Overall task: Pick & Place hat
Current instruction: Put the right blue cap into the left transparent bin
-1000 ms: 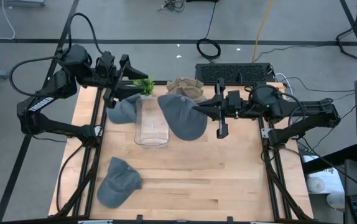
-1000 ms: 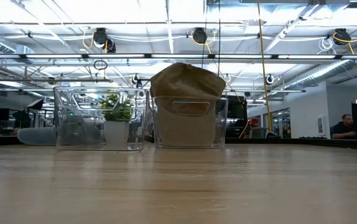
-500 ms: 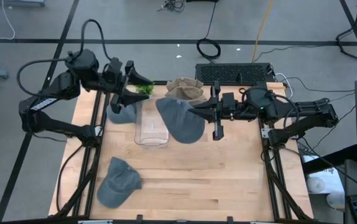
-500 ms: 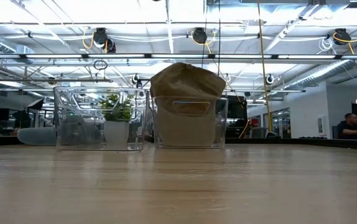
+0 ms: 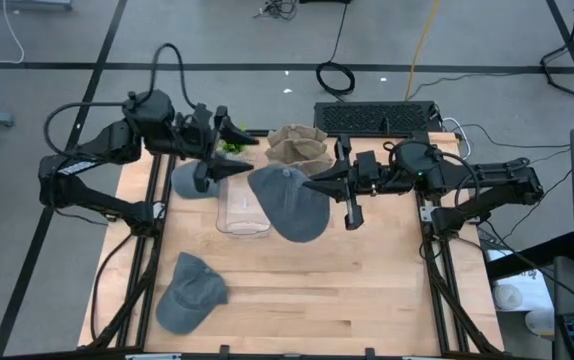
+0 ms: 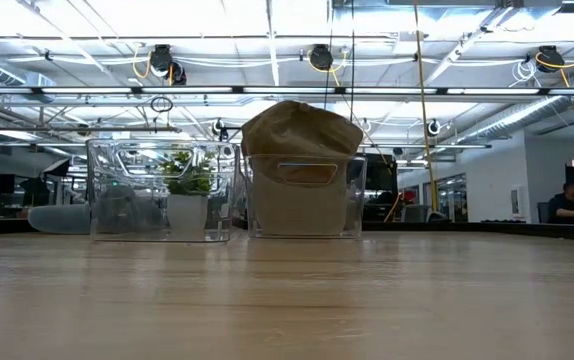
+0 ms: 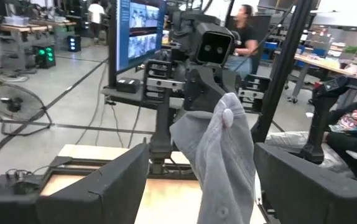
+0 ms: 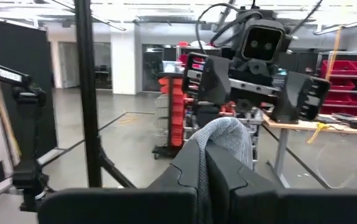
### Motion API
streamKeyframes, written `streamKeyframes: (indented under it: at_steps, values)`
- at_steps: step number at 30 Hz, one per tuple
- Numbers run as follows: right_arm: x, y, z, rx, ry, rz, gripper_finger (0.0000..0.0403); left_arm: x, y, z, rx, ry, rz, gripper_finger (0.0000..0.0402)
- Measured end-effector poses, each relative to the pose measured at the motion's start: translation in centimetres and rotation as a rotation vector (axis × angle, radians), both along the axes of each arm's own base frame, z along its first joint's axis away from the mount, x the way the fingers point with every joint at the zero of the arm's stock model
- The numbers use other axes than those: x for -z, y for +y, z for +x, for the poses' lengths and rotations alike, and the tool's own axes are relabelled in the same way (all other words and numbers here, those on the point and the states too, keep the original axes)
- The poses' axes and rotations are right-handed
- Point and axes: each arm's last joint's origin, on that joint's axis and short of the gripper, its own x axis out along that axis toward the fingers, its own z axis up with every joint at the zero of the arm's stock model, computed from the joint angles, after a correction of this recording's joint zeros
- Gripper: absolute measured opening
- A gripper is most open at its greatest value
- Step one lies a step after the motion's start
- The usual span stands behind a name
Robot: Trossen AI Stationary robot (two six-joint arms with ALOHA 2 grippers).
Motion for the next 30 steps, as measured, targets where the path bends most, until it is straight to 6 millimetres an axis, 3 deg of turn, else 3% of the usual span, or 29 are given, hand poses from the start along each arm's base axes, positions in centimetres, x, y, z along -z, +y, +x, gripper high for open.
streamKeyframes:
  at_steps: [10, 30]
  values:
    - [0.5, 0.0, 0.4, -0.005, 0.029, -0.004, 0.0000, 1.0, -1.0, 3.0, 0.064, 0.002, -0.003, 0.0299]
    - [1.3, 0.1, 1.3, -0.005, 0.065, -0.003, 0.0000, 2.9, -1.6, 6.4, 0.154, 0.077, -0.110, 0.0300]
